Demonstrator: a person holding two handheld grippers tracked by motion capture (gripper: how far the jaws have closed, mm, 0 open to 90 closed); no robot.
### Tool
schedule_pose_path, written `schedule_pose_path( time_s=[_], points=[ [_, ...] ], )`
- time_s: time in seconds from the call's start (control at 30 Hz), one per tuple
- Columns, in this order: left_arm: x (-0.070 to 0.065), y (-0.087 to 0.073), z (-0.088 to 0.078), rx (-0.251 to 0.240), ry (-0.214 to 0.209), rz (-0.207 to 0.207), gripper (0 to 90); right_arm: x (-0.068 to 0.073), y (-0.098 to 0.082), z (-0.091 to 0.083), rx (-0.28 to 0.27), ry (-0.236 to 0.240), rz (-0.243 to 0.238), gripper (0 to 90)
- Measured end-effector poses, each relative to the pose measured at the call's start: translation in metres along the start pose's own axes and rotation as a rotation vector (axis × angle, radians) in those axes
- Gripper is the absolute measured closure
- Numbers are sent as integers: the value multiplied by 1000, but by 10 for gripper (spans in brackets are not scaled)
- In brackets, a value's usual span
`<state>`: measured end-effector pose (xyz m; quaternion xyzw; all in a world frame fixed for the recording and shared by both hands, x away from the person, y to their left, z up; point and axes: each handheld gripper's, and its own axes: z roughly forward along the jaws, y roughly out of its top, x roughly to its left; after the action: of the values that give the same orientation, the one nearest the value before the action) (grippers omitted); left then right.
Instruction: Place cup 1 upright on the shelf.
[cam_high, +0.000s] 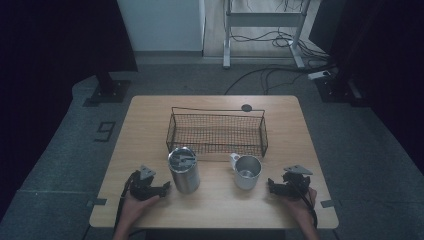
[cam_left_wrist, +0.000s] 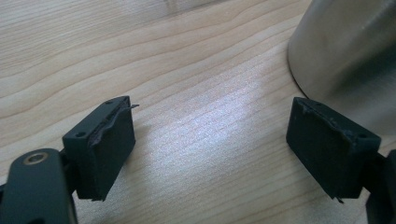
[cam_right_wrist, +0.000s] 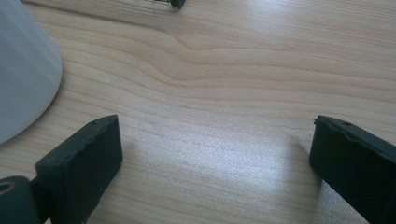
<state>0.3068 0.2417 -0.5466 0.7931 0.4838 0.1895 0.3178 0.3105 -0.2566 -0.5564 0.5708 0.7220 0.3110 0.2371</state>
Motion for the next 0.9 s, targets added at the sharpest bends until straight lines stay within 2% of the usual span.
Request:
schedule_pose_path(
  time_s=[0.13, 0.2, 0.43, 0.83, 0.9],
  points=[
    [1, 0, 0, -3, 2, -11, 153, -1, 1, 1, 2, 4, -6, 14],
    [1, -1, -2, -13, -22, -29, 150, -1, 1, 1, 2, 5, -7, 14],
    [-1, -3, -3, -9, -3, -12, 149, -2, 1, 1, 1, 9, -8, 12],
    [0, -5, -5, -12, -4, -25, 150, -4, 2, 2, 0, 10, -10, 17],
    [0, -5, -7, -18, -19, -36, 150, -5, 2, 2, 0, 10, -9, 18]
  ],
)
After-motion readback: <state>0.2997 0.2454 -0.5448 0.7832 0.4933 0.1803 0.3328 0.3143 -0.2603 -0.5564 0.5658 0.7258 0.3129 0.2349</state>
